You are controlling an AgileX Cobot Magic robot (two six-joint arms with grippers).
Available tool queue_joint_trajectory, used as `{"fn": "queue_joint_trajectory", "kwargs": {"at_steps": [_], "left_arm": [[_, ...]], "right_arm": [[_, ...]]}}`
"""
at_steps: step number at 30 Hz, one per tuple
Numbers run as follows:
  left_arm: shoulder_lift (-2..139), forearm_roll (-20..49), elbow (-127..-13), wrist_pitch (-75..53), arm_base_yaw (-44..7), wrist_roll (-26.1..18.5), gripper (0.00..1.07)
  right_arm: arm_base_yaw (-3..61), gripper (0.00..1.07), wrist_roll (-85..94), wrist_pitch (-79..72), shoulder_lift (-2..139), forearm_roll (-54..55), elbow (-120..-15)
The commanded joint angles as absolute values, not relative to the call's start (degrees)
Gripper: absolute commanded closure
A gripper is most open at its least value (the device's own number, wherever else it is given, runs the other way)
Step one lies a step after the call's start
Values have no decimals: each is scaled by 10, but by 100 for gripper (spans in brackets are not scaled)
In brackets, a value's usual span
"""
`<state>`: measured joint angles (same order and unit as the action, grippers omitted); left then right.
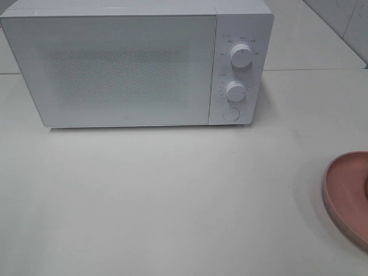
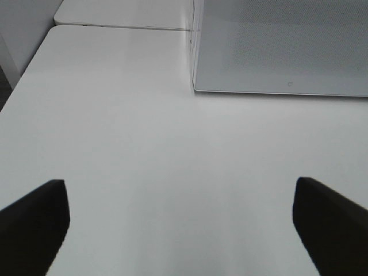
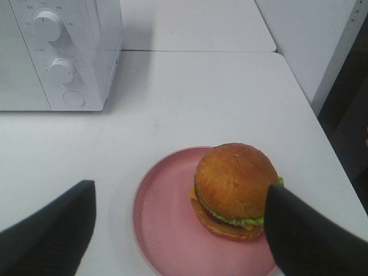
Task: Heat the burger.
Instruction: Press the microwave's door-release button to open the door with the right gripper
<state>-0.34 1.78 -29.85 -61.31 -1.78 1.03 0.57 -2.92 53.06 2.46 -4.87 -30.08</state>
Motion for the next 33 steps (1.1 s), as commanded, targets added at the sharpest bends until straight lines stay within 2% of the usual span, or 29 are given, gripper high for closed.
{"fn": "queue_joint_trajectory", "kwargs": {"at_steps": [1,33], "left_arm": [[-15,22,-297,-612,-15,11,8],[-15,22,-297,-612,-15,11,8]], "right_arm": [[2,31,-35,492,65,-50,-307],[2,31,-37,297,344,-50,-307]]}}
